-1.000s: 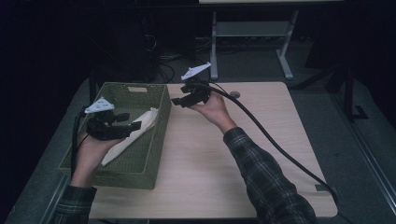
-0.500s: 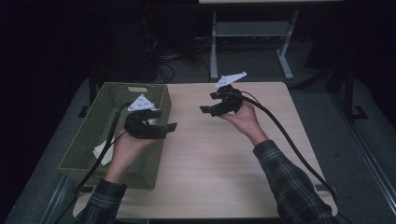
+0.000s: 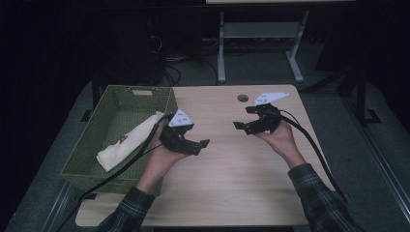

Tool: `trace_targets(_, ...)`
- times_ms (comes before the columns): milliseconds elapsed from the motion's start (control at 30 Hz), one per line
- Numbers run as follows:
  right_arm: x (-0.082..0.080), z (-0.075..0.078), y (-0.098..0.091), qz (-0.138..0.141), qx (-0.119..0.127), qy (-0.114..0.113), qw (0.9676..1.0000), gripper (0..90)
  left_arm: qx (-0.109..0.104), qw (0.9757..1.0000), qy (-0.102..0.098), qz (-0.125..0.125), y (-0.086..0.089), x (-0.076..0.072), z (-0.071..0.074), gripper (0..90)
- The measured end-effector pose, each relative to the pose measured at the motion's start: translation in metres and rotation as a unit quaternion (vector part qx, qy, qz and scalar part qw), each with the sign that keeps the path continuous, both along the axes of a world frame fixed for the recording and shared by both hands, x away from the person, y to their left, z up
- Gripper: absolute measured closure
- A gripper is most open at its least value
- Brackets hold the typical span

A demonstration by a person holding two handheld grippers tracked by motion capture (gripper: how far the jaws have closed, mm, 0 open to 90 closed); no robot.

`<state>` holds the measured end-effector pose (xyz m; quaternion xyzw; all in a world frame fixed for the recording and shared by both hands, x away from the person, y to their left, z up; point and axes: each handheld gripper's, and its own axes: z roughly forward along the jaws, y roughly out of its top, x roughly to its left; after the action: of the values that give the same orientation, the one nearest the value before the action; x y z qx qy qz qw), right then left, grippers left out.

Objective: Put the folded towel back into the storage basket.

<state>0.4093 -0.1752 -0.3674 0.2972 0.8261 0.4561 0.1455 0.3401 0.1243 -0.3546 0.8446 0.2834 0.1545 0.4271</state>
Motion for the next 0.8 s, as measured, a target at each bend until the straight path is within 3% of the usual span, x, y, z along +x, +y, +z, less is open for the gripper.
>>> trace_targets(267,-0.030,-0.028,-0.039,-0.026,-0.001,0.007,0.9996,17.0,0.019,0.9997,-0.004,-0.015,-0.020,-0.008,-0.029,17.8)
trace_targets(567,-0.058,-0.060,-0.067,-0.046,-0.016,0.026,0.9985,16.1,0.054,0.9980,0.011,-0.032,-0.035,-0.014,-0.064,17.2)
trace_targets(800,-0.081,-0.087,-0.089,-0.065,-0.029,0.047,0.9963,15.4,0.066,0.9970,0.022,-0.035,-0.039,-0.012,-0.088,17.2)
